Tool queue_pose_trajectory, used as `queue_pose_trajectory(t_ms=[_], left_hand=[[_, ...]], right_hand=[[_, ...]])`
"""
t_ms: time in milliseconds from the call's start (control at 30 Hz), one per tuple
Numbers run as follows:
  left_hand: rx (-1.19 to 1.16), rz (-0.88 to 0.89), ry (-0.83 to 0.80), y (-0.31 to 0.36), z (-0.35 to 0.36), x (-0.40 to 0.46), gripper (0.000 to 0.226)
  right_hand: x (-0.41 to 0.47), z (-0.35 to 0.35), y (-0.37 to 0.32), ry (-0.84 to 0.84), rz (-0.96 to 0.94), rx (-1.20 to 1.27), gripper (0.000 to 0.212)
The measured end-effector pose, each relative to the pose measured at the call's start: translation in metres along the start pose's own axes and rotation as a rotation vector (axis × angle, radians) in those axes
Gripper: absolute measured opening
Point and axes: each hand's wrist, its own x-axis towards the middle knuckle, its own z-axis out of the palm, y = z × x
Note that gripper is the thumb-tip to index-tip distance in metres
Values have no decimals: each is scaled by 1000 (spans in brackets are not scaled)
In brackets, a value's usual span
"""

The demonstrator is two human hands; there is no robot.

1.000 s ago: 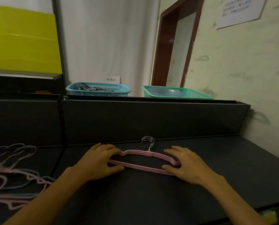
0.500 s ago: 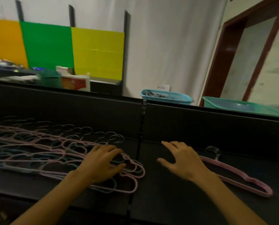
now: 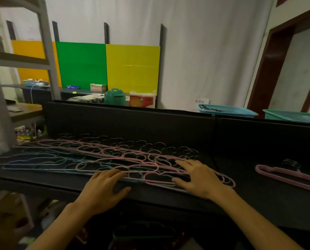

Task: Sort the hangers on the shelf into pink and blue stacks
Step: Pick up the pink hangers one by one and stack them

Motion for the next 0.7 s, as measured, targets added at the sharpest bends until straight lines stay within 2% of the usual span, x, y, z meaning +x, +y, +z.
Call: queue_pose_trajectory(t_ms=[367, 567, 700], left_hand=[[-19, -83, 52, -94, -12, -27, 98], [1, -87, 46, -141, -23, -4, 102], [-6, -68, 7, -168, -23, 19, 101]], right_hand=[[47, 21, -82, -43, -73, 3, 72], [97, 36, -116, -65, -125, 33, 75], [125, 51, -130, -89, -135, 50, 84]])
